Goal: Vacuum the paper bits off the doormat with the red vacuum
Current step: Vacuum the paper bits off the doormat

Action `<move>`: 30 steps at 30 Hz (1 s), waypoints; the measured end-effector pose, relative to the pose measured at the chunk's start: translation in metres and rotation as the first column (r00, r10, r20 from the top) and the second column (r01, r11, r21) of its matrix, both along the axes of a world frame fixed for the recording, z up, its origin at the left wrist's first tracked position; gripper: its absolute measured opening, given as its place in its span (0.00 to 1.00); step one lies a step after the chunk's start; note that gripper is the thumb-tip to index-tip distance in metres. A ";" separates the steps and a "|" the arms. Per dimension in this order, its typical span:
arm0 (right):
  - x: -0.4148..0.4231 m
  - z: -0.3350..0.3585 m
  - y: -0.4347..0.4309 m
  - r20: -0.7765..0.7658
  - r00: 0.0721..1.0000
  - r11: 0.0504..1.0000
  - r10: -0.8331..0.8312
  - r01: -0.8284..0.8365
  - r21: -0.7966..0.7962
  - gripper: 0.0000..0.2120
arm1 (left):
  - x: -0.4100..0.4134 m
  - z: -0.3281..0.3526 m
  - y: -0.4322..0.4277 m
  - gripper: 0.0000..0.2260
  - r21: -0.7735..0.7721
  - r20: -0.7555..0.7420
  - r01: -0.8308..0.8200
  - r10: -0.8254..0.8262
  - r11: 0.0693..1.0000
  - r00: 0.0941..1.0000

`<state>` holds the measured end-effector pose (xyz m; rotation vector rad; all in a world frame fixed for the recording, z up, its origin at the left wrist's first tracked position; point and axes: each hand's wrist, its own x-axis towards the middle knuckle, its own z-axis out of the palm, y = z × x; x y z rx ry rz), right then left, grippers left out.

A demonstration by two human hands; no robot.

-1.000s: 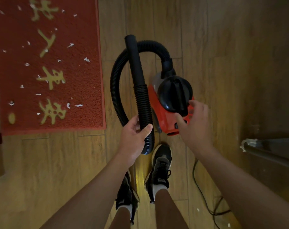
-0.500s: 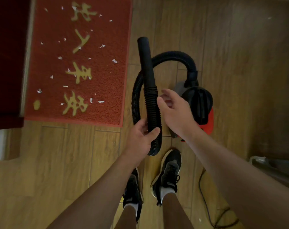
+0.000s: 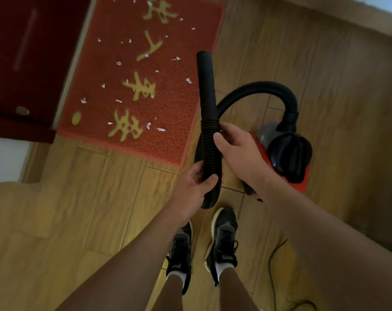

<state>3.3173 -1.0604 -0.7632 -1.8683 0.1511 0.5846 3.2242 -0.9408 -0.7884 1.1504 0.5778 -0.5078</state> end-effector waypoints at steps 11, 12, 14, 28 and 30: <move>0.009 -0.002 0.034 0.020 0.975 0.975 0.222 -0.222 -0.032 0.12 | -0.010 0.001 0.023 0.16 0.123 -0.002 -0.127 0.128 0.984 0.992; 0.011 -0.002 0.037 0.022 0.969 0.969 0.244 -0.243 -0.037 0.12 | -0.010 0.002 0.024 0.17 0.134 0.000 -0.141 0.142 0.981 0.990; 0.013 -0.004 0.043 0.010 0.958 0.958 0.285 -0.284 -0.046 0.11 | -0.012 0.001 0.026 0.18 0.163 -0.004 -0.166 0.169 0.973 0.986; 0.026 -0.020 0.104 0.009 0.847 0.842 0.531 -0.527 -0.114 0.08 | -0.022 -0.030 0.057 0.15 0.252 -0.085 -0.357 0.388 0.900 0.918; 0.025 -0.028 0.115 0.018 0.835 0.829 0.550 -0.544 -0.128 0.07 | -0.024 -0.038 0.062 0.14 0.253 -0.092 -0.388 0.422 0.886 0.902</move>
